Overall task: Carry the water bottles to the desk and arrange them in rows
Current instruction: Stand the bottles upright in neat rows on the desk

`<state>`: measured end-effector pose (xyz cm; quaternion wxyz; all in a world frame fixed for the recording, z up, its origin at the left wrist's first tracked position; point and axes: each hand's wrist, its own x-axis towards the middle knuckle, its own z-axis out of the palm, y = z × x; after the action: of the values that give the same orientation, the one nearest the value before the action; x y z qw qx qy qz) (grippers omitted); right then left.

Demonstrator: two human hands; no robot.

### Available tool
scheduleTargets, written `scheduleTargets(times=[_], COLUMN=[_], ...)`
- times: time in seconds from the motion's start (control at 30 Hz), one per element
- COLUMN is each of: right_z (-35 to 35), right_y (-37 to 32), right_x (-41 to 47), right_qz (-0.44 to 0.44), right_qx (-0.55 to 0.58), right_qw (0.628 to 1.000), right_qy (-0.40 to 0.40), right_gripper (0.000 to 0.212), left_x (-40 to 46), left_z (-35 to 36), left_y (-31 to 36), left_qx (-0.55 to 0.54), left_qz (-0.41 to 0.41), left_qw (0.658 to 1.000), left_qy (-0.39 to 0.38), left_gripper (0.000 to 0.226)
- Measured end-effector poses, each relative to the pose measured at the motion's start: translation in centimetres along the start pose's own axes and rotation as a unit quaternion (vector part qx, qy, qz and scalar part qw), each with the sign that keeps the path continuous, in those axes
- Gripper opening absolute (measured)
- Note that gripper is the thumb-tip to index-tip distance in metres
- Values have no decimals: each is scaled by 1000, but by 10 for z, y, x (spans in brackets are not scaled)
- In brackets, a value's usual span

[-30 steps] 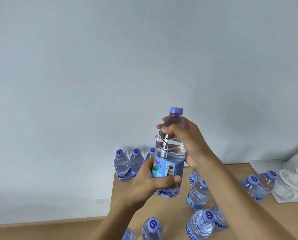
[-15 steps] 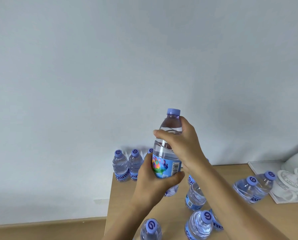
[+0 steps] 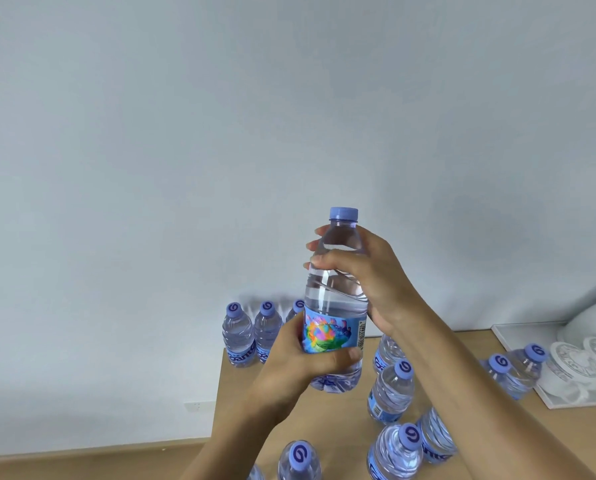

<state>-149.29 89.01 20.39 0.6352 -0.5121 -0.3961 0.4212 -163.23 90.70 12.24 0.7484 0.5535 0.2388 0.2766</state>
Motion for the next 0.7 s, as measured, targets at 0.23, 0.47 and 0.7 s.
scheduleTargets(times=[0.23,0.47,0.7], right_z=[12,17,7], right_y=[8,3,-8], right_x=[-9,-7,-5], right_qz=[-55,-77,-29], right_qx=[-143,-111,-24], right_qw=[985,985,999], right_qy=[73,111,27], right_gripper=[40,21,18], left_x=[-3,-8,-9], left_z=[7,15,13], left_y=[2,3,7], left_qx=[75,68,22], left_qz=[55,56,25], left_qw=[991,993,999], left_qy=[97,83,19], left_gripper=[50,54,55])
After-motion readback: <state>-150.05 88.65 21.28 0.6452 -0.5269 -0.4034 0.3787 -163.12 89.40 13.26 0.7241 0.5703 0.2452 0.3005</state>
